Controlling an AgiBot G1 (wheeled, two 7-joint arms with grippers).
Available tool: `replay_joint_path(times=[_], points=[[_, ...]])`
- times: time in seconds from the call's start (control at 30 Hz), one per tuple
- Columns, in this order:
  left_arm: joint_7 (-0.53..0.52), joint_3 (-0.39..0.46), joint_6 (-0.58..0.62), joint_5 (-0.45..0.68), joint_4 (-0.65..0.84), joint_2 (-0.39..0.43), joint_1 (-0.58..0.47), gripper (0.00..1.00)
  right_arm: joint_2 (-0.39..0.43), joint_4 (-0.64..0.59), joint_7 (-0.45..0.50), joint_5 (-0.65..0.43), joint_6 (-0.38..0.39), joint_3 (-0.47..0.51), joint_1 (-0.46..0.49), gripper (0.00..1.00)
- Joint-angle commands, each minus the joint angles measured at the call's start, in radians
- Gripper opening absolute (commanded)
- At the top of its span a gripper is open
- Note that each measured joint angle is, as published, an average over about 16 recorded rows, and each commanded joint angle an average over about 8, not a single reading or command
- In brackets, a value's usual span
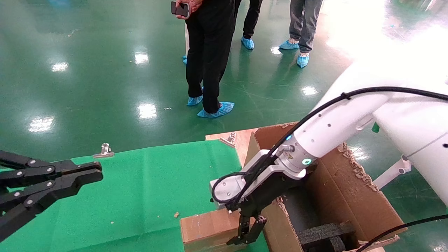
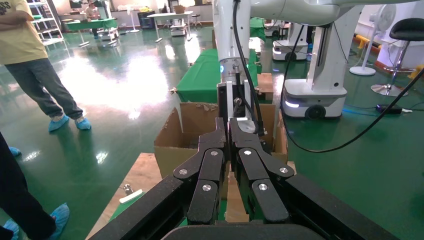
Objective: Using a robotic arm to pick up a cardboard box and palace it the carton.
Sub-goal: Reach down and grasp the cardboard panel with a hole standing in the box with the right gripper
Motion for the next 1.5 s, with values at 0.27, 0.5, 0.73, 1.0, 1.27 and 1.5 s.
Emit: replay_joint_path(times=[0.27, 0.5, 0.73, 1.0, 1.27, 1.5], points=[[0.0, 0.0, 0.0, 0.0, 0.0, 0.0, 0.0, 1.0, -0.03, -0.025, -0.029, -0.019, 0.001, -0.051, 0.029, 0.19], [0.0, 0.0, 0.0, 0.0, 0.0, 0.0, 0.0, 1.0, -0.023, -0.02, -0.026, -0.014, 0.0, -0.039, 0.022, 0.0], [0.0, 0.0, 0.0, 0.0, 0.0, 0.0, 0.0, 1.0, -0.02, -0.016, -0.023, -0.01, 0.001, -0.032, 0.017, 0.0], [0.0, 0.0, 0.0, 0.0, 0.0, 0.0, 0.0, 1.0, -0.017, -0.014, -0.022, -0.007, 0.001, -0.028, 0.014, 0.0], [0.0, 0.0, 0.0, -0.001, 0.0, 0.0, 0.0, 1.0, -0.016, -0.014, -0.021, -0.006, 0.001, -0.025, 0.013, 0.0], [0.0, 0.0, 0.0, -0.001, 0.0, 0.0, 0.0, 1.0, -0.015, -0.013, -0.02, -0.005, 0.003, -0.025, 0.013, 0.0]])
